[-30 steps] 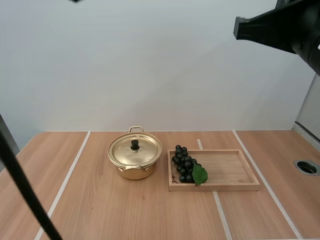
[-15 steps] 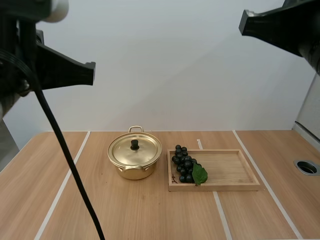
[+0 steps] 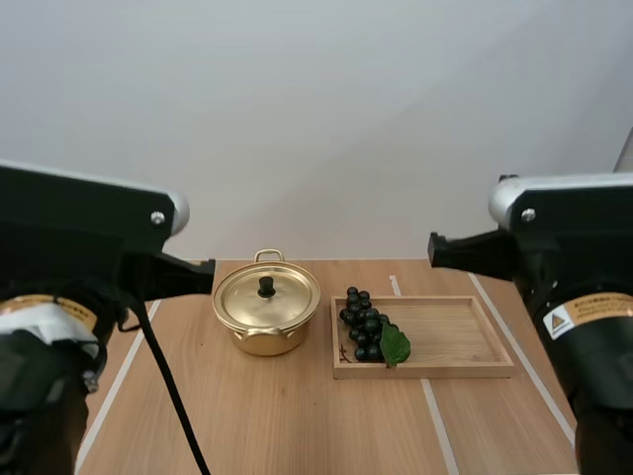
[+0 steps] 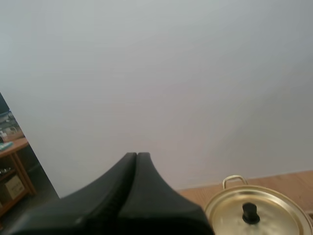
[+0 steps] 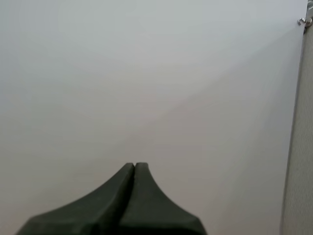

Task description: Open the pot, put the pineapple inside, and close it

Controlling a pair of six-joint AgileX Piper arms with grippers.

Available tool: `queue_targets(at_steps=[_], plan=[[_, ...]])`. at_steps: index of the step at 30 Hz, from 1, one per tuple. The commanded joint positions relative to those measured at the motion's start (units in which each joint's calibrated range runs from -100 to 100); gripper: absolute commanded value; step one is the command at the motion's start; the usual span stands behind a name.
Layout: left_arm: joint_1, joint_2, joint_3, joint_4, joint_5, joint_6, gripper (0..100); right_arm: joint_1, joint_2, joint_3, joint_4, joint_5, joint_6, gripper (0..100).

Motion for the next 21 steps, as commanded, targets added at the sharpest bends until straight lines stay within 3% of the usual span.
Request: queue_targets(at_steps=[1,6,13,21], plan=[[0.18,-2.79,7.46,0.40,-8.87,-1.10,0,0.20,-1.62,4.22,-0.70,-1.45,-0.69,0],[0.03,-4.84,18.85,0.40,-18.78,-0.99,0,0.20,-1.62,11.92,-0.87,-0.86,-0.69,0],[-1.12,-4.84,26.24,0.40,-19.62,0.20,0,-0.11,-1.62,18.59,-0.89,-1.63,-0.69,0],[-1.28,-4.84,26.41,0.27,-13.08,-2.08,0,-0.74,-1.62,18.59,0.41,13.76,-0.35,0]])
